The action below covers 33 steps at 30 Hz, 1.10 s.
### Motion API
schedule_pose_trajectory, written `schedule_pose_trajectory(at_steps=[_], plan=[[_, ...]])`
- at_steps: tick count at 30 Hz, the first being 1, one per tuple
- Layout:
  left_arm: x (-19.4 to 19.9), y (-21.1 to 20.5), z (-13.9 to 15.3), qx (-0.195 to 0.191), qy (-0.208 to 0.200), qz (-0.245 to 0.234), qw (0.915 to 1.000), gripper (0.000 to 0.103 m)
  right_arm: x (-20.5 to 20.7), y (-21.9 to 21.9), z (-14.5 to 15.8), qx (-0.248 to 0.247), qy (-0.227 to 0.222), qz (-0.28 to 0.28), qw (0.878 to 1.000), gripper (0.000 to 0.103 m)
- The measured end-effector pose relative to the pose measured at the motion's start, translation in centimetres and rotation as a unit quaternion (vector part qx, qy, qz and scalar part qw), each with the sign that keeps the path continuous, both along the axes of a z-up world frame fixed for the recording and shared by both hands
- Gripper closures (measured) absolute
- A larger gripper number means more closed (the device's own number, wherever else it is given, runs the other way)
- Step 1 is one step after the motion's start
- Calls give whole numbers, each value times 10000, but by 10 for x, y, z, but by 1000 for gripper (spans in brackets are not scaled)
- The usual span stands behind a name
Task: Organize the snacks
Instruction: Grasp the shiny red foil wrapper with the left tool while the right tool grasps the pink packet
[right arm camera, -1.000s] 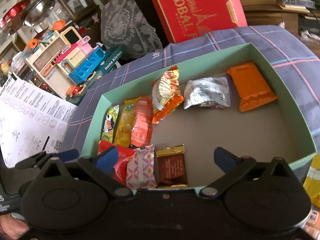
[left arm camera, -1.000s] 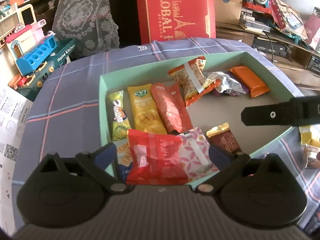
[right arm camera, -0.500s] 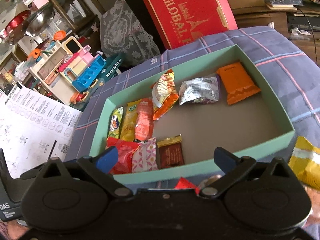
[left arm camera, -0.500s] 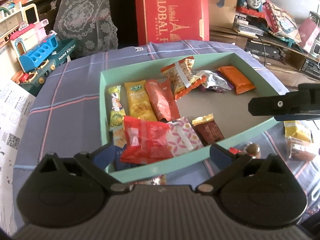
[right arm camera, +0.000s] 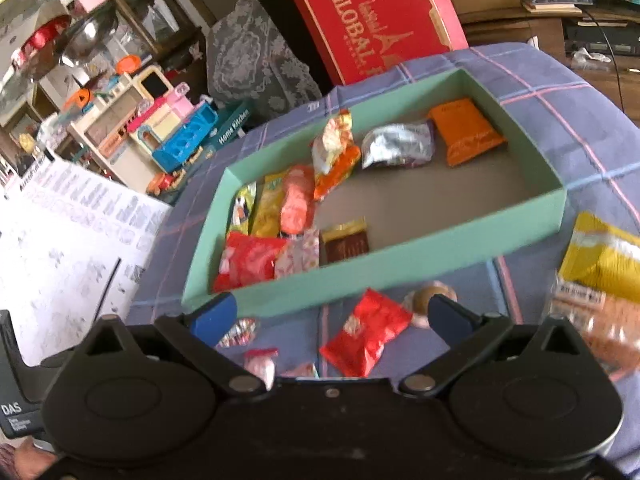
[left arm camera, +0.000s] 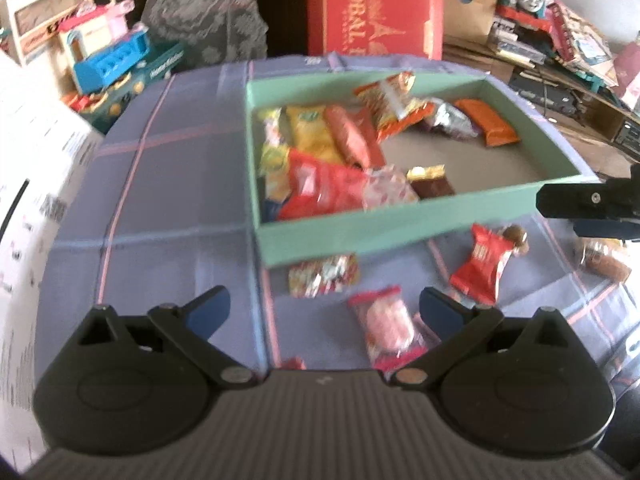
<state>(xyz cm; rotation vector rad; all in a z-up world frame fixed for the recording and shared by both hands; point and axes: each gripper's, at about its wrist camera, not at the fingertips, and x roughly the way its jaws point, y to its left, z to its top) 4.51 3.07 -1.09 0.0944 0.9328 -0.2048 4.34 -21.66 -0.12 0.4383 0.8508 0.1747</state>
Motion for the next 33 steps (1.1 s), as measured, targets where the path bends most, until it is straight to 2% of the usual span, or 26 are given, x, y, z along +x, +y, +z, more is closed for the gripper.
schedule_pose_trajectory(at_steps=[4, 7, 17, 22, 23, 27, 28, 30, 32, 33], plan=[[-14, 9, -12, -6, 217, 135, 9997, 0, -11, 10, -7, -92, 21, 125, 9999, 0], [-25, 16, -19, -21, 355, 245, 9991, 0, -15, 17, -15, -37, 208, 268, 9994, 0], [-43, 38, -38, -212, 665, 781, 9945, 0, -26, 42, -30, -518, 483, 667, 9953, 0], [-43, 39, -44, -251, 693, 817, 9939, 1, -28, 48, -36, -583, 635, 812, 9930, 10], [-43, 38, -44, -253, 660, 816, 9942, 3, -26, 49, -36, -595, 655, 828, 9926, 14], [-44, 33, -46, -238, 542, 656, 9961, 51, -25, 54, -40, -718, 727, 873, 9909, 21], [-45, 31, -45, -198, 486, 607, 9968, 52, -24, 56, -40, -745, 730, 895, 9905, 28], [-46, 28, -45, -239, 441, 437, 9978, 53, -24, 60, -40, -784, 737, 988, 9893, 33], [-48, 24, -45, -282, 416, 283, 9983, 53, -22, 66, -41, -849, 695, 1140, 9874, 46], [-48, 22, -46, -309, 411, 191, 9985, 53, -21, 70, -41, -882, 677, 1221, 9863, 48]])
